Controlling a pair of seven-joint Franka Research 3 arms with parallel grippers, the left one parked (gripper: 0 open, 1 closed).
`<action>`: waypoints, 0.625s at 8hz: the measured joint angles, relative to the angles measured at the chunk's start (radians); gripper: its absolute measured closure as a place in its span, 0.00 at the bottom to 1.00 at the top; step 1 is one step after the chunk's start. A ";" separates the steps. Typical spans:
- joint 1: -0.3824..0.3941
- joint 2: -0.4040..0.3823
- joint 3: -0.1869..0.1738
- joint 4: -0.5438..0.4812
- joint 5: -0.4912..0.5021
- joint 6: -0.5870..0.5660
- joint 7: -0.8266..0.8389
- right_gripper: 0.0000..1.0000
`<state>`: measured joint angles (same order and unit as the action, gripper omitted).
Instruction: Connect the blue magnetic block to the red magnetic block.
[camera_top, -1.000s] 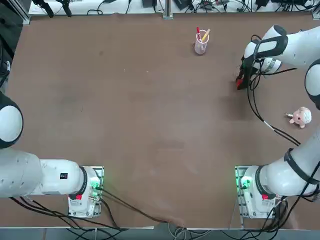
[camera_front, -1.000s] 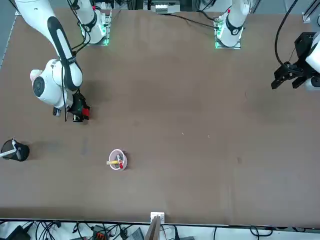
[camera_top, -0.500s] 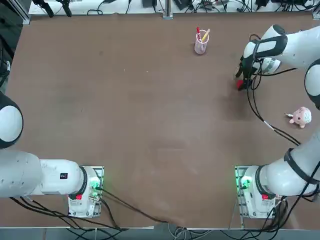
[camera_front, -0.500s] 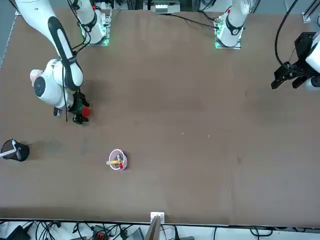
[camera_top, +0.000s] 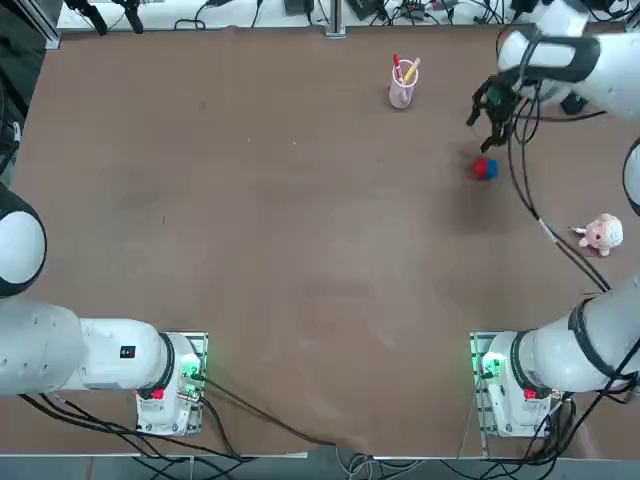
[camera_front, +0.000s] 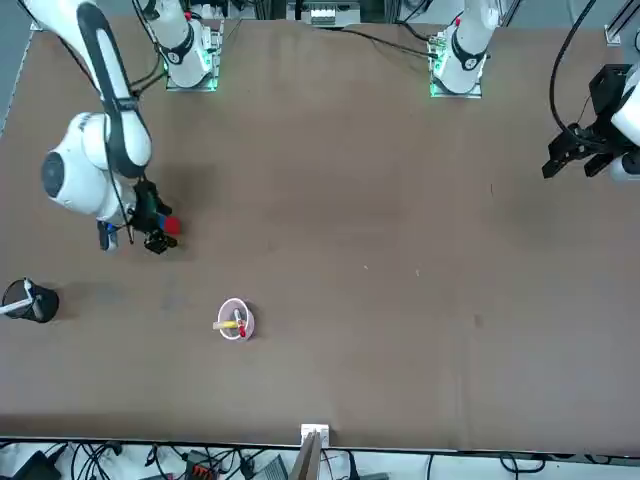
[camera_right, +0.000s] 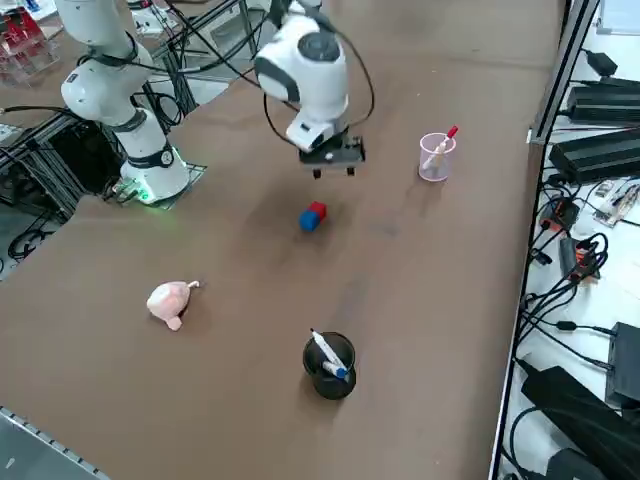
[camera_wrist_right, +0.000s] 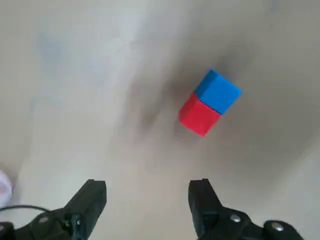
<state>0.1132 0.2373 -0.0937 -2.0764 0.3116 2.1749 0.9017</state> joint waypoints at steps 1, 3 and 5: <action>-0.002 -0.017 -0.004 0.057 -0.038 -0.079 -0.085 0.00; -0.003 -0.052 -0.007 0.134 -0.195 -0.182 -0.252 0.00; -0.004 -0.101 -0.008 0.151 -0.269 -0.204 -0.438 0.00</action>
<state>0.1096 0.1359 -0.1018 -1.9253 0.0421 1.9708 0.4635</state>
